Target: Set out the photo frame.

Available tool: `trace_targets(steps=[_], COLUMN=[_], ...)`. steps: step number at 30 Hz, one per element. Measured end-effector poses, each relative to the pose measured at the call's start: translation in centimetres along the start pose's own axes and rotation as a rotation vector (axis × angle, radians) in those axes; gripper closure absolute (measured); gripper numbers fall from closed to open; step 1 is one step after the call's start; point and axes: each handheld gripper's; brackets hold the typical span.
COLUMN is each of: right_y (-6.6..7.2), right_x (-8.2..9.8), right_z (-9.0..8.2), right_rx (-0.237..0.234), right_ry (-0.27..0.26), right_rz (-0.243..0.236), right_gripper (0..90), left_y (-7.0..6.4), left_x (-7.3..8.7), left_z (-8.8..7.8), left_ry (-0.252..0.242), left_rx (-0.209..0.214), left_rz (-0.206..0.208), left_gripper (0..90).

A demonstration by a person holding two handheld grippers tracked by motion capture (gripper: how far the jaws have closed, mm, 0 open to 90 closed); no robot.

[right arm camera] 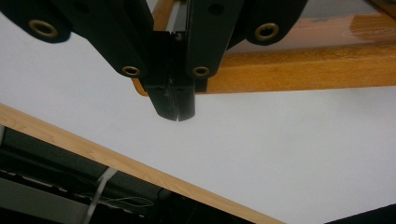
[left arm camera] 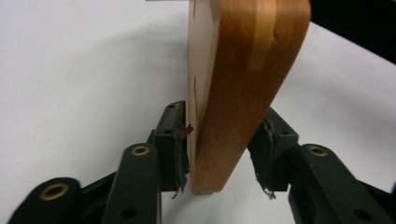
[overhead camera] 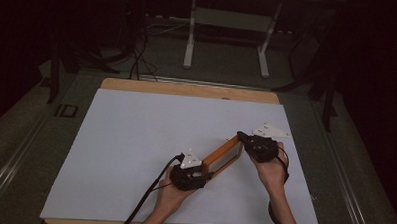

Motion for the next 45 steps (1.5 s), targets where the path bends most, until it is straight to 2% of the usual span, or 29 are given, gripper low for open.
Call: trace_targets(steps=[5,10,16,24,27,30,34,38,39,41,42,44,45], right_y=[0.0,0.0,0.1,-0.2,-0.2,-0.3,-0.5,-0.8,-0.8,-0.9,-0.9,-1.0,-1.0], right_x=[0.0,-0.1,-0.2,-0.4,-0.5,-0.8,-0.8,-0.8,-0.8,-0.8,-0.8,-0.7,-0.7], right_z=[0.0,0.1,0.1,-0.2,-0.5,-1.0,-1.4,-1.7,-1.7,-1.8,-1.9,-1.9,-2.0], right_rx=[0.000,0.000,0.005,0.019,0.020,0.026,0.032,0.034,0.035,0.036,0.039,0.039,0.038], right_ry=[0.000,0.000,0.007,0.000,-0.008,-0.022,-0.026,-0.028,-0.028,-0.027,-0.029,-0.029,-0.028], right_rz=[-0.003,-0.007,-0.015,-0.020,-0.027,-0.033,-0.030,-0.024,-0.024,-0.024,-0.027,-0.030,-0.024], right_gripper=[90.0,90.0,90.0,90.0,90.0,88.9,88.9,88.9,88.9,88.9,88.9,88.9,88.9], left_y=[0.0,-0.2,-0.4,-0.8,-0.8,-0.7,-0.5,0.1,0.6,0.8,1.4,1.8,2.3], left_x=[0.0,-0.1,-0.2,-1.0,-1.3,-2.1,-2.9,-3.5,-3.9,-4.2,-4.6,-4.9,-5.4], left_z=[0.2,0.2,0.2,0.1,0.1,-0.3,-0.7,-1.0,-1.3,-1.5,-1.9,-2.2,-2.6], left_ry=[-0.002,0.007,0.016,0.048,0.048,0.054,0.057,0.052,0.042,0.031,0.019,0.013,0.003], left_rx=[-0.004,-0.023,-0.039,-0.068,-0.068,-0.064,-0.053,-0.028,-0.010,-0.002,0.014,0.020,0.030], left_rz=[0.005,0.035,0.053,0.147,0.157,0.205,0.236,0.235,0.224,0.212,0.199,0.196,0.194], left_gripper=[66.1,68.1,68.9,69.1,69.2,69.3,69.4,69.4,69.4,69.4,69.4,69.4,69.4])
Point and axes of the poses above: each handheld gripper's, and its own axes: z roughly forward along the jaws, x roughly out of its underside, y roughly to its left, and after that the axes turned 8 degrees about z, right-handed
